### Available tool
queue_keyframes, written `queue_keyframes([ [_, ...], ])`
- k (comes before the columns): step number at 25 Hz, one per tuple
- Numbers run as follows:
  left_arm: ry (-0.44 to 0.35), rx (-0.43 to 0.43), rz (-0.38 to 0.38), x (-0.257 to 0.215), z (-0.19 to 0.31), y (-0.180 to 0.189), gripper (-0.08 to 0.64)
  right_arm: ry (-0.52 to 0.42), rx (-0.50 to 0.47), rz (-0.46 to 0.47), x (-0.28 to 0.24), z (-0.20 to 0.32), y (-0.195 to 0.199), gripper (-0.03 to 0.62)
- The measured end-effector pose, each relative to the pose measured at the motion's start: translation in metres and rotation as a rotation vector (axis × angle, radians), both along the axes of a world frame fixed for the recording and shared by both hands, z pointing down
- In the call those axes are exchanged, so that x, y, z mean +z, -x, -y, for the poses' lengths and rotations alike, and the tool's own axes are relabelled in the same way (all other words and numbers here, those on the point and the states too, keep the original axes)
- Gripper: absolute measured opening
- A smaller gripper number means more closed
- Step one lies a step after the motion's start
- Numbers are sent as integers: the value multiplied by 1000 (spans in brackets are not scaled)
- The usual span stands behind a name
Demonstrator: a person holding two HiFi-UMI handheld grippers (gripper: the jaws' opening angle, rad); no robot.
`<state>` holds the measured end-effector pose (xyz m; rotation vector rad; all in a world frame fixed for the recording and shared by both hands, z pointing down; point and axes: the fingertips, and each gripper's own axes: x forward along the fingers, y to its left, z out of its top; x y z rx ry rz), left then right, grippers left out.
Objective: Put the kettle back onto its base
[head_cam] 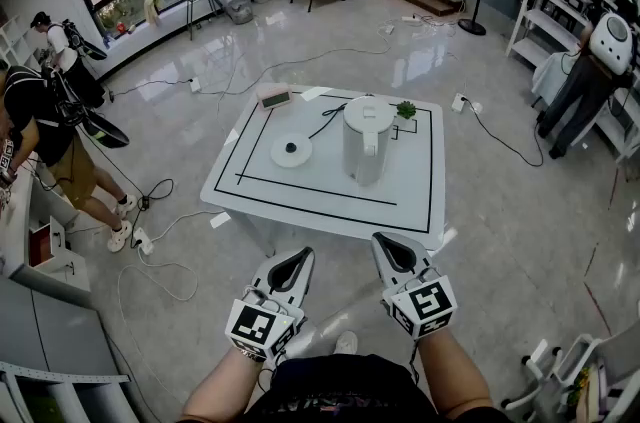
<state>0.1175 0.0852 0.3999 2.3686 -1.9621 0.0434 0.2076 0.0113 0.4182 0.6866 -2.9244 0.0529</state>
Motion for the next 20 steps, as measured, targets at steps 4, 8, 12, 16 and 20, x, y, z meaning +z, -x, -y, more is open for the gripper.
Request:
queue_keyframes([
  [4, -2, -1, -3, 1, 1, -2, 2, -1, 0, -1, 1, 0, -1, 0],
  [8, 0, -7, 0, 1, 3, -3, 2, 9, -2, 23, -1, 2, -3, 0],
  [12, -1, -22, 1, 1, 6, -3, 3, 6, -3, 44, -5, 5, -5, 2],
  [16, -5, -29, 2, -1, 10, -4, 20, -3, -1, 56, -8, 9, -8, 2],
  [20, -5, -22, -9, -3, 15, -1, 49, -14, -13, 60, -11, 12, -6, 2],
])
